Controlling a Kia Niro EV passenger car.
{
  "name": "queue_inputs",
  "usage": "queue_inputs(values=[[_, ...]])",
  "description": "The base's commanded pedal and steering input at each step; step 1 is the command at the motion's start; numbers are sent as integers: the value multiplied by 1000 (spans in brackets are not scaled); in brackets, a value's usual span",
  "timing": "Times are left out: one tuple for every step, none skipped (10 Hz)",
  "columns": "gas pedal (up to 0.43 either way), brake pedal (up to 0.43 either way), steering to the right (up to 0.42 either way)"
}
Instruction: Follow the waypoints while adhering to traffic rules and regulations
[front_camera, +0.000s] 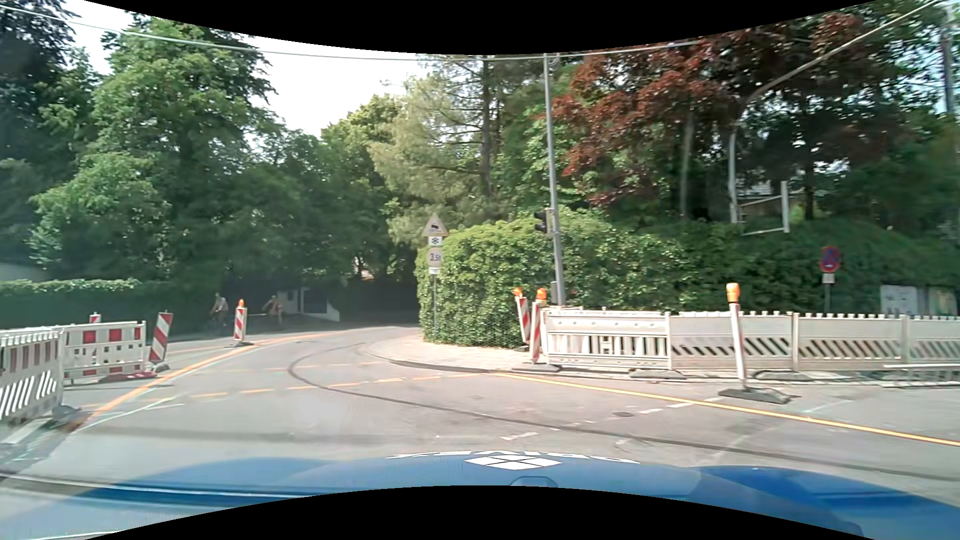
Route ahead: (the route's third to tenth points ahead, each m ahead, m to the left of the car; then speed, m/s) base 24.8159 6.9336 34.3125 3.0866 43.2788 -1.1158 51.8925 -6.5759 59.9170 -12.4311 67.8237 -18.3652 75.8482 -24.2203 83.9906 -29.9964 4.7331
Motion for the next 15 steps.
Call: queue_inputs(values=[[150,0,-483],[150,0,-457],[150,0,-422],[150,0,-392],[150,0,-346],[150,0,-306],[157,0,-264],[157,0,-223],[157,0,-187],[157,0,-153],[157,0,-119],[157,0,-94],[157,0,-64],[157,0,-38],[157,0,-18]])
